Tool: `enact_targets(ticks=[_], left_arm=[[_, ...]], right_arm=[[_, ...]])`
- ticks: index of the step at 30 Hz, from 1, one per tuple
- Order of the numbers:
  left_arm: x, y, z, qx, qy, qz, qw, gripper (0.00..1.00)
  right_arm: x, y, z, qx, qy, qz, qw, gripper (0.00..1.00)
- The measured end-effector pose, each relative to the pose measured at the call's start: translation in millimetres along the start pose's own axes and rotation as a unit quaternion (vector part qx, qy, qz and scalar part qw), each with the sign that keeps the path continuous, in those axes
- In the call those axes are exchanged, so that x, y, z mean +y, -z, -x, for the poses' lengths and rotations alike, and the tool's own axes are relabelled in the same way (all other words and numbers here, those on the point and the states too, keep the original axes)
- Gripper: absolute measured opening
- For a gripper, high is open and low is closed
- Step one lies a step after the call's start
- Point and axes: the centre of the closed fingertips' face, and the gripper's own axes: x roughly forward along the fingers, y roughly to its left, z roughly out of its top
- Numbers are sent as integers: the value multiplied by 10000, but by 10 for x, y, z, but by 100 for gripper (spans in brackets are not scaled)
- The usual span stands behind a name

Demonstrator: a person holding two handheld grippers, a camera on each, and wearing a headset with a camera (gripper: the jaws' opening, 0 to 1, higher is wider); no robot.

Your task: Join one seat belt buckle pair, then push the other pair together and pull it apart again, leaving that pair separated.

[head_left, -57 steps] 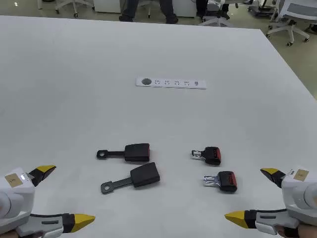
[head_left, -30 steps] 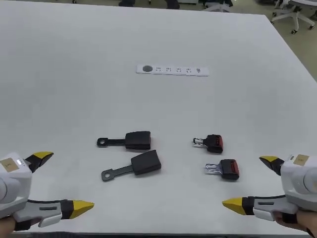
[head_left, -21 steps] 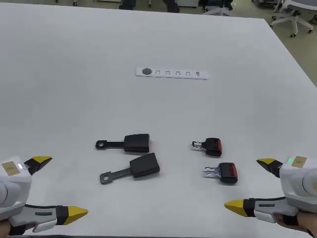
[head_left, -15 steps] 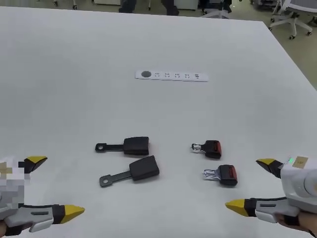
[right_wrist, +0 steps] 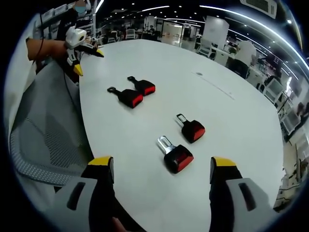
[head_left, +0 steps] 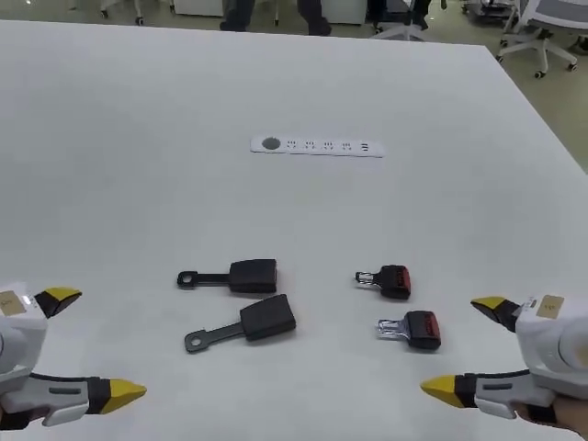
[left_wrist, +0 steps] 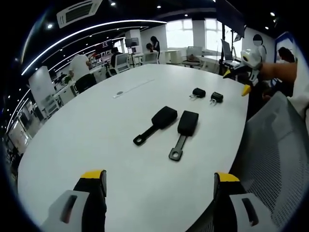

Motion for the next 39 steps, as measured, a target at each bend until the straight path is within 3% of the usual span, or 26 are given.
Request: enact_targets(ticks=[7,15,19,20,23,28,32,37,38,39], left_arm=[[-41,-103,-23,29,149,-182,9997,87],[-56,-129,-81,174,202,-370,9990,86],[-39,-183,-133,185,122,-341,9992,78],[-77,-188,-143,219,231,-435,9985,75],[-87,-216,-177,241,247,-526,9980,76],[-159,-299,-277,253,428,-509,9975,76],[-239,-297,-378,453,614,-804,9938,75],[-346,-346,-492,562,842,-764,9919,70],[-345,-350,-528,627,823,-779,9916,69],[-316,-306,-538,819,754,-748,9910,66]], right_arm=[[-8,-9,-29,46,-46,65,10000,78],[-3,4,-44,124,-121,143,9997,75],[-9,22,-52,176,-170,197,9995,74],[-8,12,-47,162,-185,205,9995,74],[-33,3,-64,94,-254,207,9994,71],[-74,37,-109,164,-322,413,9985,67],[-90,44,-143,227,-383,541,9975,66],[-98,104,-201,374,-479,689,9958,63],[-91,118,-210,404,-511,707,9954,63],[-86,134,-227,423,-541,763,9947,62]])
